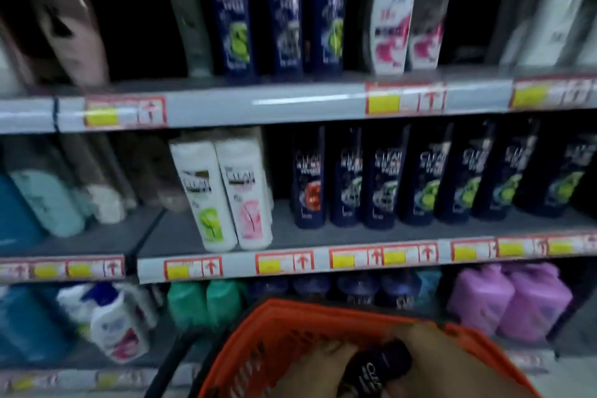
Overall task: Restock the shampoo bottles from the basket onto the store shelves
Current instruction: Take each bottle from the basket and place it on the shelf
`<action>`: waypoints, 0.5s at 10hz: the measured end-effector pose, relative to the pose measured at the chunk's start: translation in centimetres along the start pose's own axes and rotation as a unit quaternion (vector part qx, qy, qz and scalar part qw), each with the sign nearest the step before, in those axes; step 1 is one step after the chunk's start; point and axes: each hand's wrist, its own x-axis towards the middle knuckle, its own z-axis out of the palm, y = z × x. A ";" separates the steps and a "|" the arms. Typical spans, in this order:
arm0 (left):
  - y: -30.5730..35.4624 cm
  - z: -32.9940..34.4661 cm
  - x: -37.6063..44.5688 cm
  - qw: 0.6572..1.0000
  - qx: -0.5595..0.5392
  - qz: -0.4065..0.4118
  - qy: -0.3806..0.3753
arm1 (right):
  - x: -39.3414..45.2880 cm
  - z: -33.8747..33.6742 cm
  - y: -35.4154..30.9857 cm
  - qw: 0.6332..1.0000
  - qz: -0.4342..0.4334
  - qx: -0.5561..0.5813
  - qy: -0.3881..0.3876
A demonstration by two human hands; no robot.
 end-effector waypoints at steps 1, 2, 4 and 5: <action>2.6 -6.3 -2.0 0.996 -0.072 -0.042 0.023 | 1.0 -7.0 -9.8 0.993 -0.029 0.116 -0.013; 5.5 -20.5 4.0 0.984 -0.061 -0.081 0.147 | 3.3 -16.5 -19.1 0.979 -0.057 0.153 0.120; 12.0 -33.6 4.9 0.940 -0.210 -0.058 0.261 | 3.4 -23.3 -26.8 0.907 -0.150 0.298 0.258; 13.2 -37.1 7.5 0.923 -0.215 -0.050 0.314 | 5.2 -24.5 -28.8 0.879 -0.160 0.328 0.307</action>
